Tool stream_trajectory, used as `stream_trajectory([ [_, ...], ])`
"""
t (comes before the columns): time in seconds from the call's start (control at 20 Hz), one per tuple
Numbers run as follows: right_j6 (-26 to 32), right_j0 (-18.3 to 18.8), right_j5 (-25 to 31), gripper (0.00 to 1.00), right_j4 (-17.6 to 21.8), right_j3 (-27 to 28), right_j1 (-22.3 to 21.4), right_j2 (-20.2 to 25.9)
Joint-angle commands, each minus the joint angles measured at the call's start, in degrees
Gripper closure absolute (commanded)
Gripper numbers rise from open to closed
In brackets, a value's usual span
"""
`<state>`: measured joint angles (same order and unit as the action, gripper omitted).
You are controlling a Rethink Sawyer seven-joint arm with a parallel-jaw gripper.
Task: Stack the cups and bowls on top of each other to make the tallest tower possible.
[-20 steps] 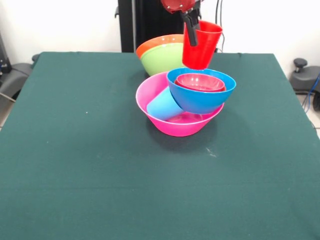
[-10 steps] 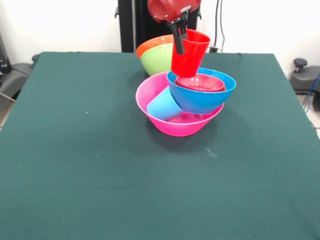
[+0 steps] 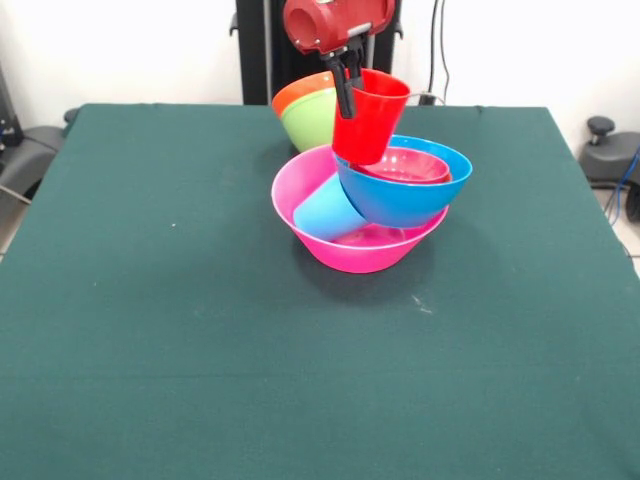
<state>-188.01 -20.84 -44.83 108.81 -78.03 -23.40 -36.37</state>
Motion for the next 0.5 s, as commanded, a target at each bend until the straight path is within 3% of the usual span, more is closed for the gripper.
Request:
stream_trajectory([
  [0.05,11.44,-0.79,6.13,1.0,-3.62,-5.29,1.12,7.26],
  [0.5,9.62,-4.11,7.65,1.0,-6.06,-9.25,0.11,6.32],
])
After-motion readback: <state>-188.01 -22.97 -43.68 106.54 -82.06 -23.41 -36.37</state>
